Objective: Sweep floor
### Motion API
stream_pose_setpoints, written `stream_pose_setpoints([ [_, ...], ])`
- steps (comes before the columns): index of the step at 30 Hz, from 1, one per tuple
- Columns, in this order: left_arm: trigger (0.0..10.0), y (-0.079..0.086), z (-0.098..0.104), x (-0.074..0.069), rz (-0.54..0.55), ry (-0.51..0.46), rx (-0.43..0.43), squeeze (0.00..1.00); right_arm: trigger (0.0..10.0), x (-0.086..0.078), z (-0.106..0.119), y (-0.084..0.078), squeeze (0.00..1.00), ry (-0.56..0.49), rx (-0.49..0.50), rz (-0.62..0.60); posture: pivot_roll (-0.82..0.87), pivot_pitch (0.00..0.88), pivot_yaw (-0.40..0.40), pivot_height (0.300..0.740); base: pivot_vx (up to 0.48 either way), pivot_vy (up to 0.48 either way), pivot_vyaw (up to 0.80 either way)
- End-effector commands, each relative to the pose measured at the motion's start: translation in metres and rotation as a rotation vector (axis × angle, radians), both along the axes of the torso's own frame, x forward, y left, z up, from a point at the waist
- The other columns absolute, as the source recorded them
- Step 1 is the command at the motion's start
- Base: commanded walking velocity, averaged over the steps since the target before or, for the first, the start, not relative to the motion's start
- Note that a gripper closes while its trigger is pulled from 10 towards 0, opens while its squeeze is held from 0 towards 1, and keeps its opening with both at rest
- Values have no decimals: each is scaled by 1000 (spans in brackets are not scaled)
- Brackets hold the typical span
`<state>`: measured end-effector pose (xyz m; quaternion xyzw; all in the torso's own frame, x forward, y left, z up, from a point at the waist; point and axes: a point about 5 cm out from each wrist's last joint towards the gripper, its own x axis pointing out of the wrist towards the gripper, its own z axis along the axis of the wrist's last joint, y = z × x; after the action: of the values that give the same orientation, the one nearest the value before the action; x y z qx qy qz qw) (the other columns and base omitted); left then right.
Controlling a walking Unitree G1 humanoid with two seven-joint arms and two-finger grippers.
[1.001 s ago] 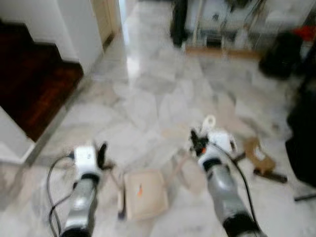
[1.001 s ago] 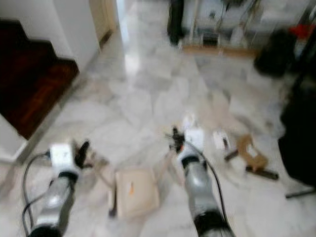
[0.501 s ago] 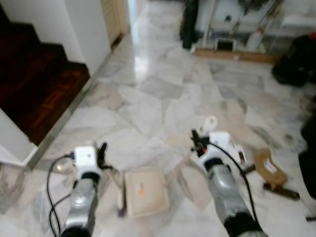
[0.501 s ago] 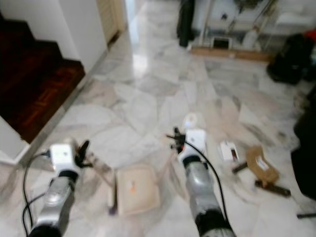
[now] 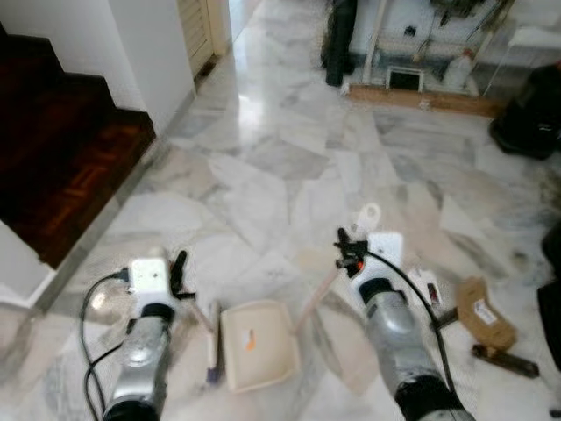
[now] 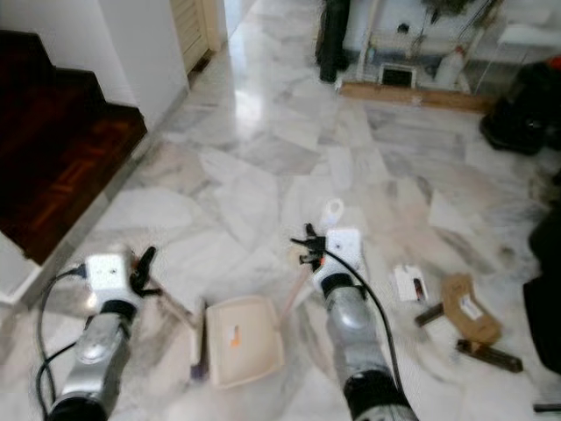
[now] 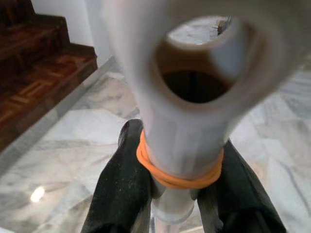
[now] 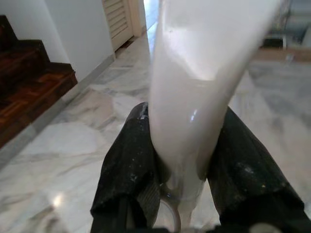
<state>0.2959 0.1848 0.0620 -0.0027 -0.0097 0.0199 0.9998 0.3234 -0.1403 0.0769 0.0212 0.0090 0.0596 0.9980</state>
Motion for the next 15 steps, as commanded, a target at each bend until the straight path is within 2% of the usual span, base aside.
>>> stream_pose_setpoints([
  [1,10000,8,8,2,17,-37,15,0,10000,5,13,11,0,-56,22,24,-9,108,-1,740,364,0,0],
  [15,10000,9,7,0,17,-37,22,0,10000,6,15,14,0,-65,32,25,-3,114,-4,740,365,0,0],
])
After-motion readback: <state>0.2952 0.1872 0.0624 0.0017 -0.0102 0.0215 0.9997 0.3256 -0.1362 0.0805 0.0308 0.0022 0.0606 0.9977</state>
